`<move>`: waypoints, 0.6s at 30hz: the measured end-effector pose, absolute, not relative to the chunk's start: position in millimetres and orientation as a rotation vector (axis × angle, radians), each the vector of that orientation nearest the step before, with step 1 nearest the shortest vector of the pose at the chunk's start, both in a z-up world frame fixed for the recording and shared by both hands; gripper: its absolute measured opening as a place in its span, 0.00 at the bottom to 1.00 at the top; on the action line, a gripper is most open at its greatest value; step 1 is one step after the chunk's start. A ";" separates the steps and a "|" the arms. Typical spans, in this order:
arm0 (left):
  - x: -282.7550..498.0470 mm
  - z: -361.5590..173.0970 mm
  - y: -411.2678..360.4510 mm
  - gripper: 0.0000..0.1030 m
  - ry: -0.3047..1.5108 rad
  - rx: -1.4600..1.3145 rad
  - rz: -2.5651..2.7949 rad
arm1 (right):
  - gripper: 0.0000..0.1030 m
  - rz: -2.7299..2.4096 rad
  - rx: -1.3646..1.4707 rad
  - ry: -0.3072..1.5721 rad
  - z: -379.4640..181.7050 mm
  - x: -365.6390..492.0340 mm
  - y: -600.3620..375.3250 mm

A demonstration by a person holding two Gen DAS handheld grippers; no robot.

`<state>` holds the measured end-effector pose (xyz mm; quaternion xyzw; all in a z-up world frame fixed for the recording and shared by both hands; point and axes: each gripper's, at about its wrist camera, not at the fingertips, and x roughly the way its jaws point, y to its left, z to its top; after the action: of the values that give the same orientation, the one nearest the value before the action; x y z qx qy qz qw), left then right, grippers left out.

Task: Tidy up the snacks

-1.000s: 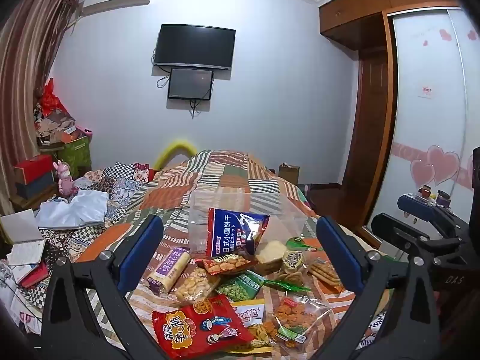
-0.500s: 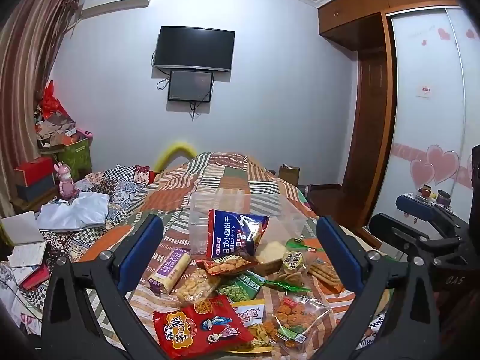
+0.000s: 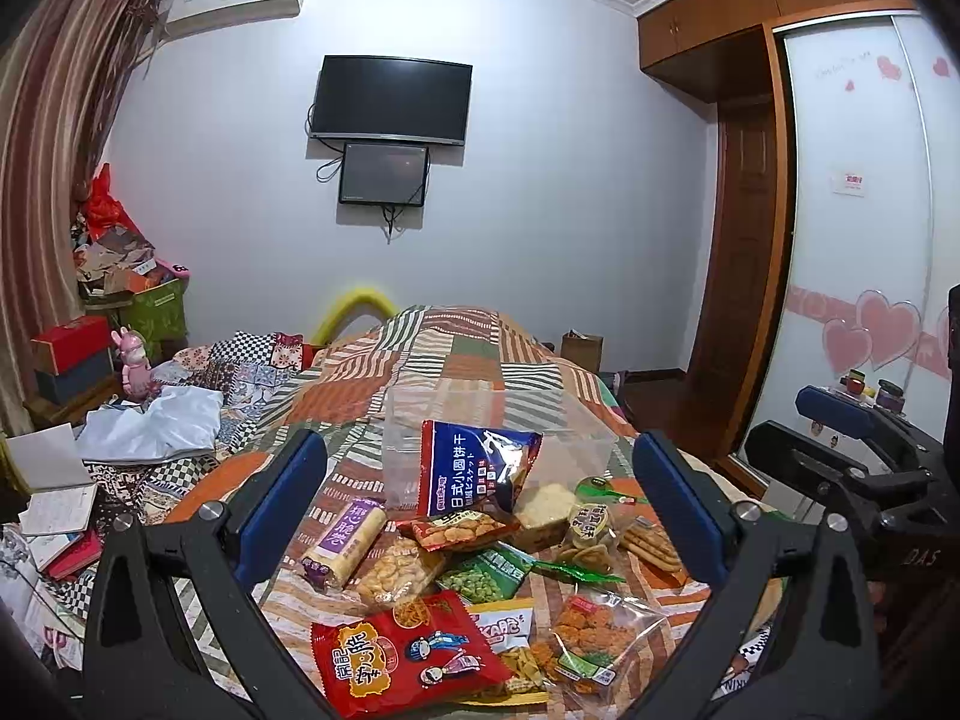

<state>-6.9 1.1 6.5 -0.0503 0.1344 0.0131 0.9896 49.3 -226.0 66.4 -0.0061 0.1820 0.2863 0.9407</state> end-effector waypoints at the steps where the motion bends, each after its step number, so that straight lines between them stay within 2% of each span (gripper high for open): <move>1: -7.8 6.7 1.0 1.00 0.268 -0.100 0.028 | 1.00 0.585 -0.012 0.372 66.5 49.1 -225.8; 18: -11.1 7.7 -0.6 1.00 0.260 -0.091 0.032 | 1.00 0.593 -0.005 0.371 68.9 48.4 -224.6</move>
<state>-11.1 -0.6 7.7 -0.0454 0.1298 0.0158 0.9904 48.4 -224.6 68.9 -0.0022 0.1817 0.2903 0.9395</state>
